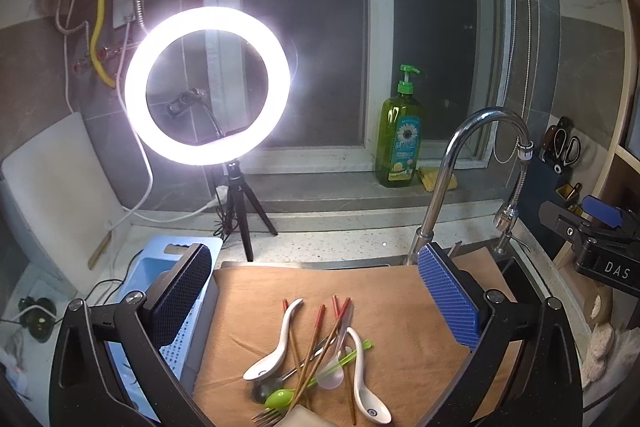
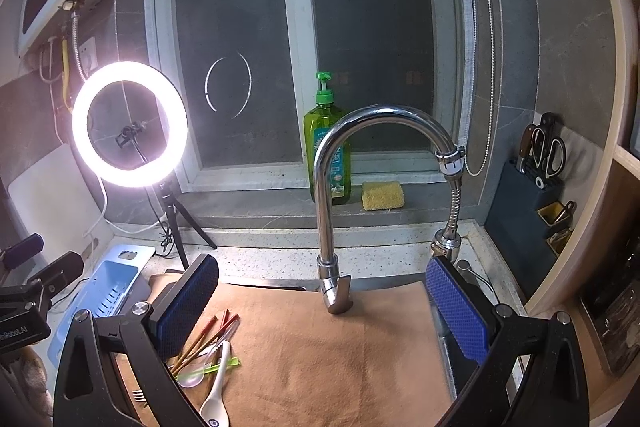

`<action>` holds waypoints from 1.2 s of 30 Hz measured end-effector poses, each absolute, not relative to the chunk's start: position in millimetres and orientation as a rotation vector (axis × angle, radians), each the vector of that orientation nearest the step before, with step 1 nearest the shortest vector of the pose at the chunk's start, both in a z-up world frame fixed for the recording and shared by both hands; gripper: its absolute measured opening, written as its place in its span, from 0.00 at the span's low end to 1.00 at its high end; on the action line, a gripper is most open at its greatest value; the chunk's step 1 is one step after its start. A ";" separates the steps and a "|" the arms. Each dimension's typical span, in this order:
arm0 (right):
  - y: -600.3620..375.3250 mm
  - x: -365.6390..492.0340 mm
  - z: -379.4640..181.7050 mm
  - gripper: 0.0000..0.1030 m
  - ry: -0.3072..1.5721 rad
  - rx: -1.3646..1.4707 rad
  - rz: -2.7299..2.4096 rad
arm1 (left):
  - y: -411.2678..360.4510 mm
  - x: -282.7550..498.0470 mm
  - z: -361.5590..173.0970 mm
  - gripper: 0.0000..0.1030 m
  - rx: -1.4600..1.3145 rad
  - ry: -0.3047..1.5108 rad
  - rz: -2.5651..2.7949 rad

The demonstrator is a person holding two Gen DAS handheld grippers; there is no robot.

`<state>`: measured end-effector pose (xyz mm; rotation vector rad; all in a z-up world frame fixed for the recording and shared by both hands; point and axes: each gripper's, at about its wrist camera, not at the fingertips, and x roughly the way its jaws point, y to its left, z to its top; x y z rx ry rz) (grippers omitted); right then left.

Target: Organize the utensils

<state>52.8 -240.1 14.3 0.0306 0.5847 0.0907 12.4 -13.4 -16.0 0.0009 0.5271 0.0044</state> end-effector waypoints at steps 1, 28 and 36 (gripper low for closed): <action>-240.3 53.1 14.3 1.00 0.584 0.031 0.089 | -13.6 12.9 -16.0 1.00 0.001 0.528 0.004; -237.4 58.6 8.9 1.00 0.599 0.026 0.092 | -11.0 18.4 -19.5 1.00 -0.009 0.541 -0.002; -237.4 59.1 8.5 1.00 0.602 0.025 0.092 | -12.2 18.1 -21.9 1.00 -0.009 0.551 -0.005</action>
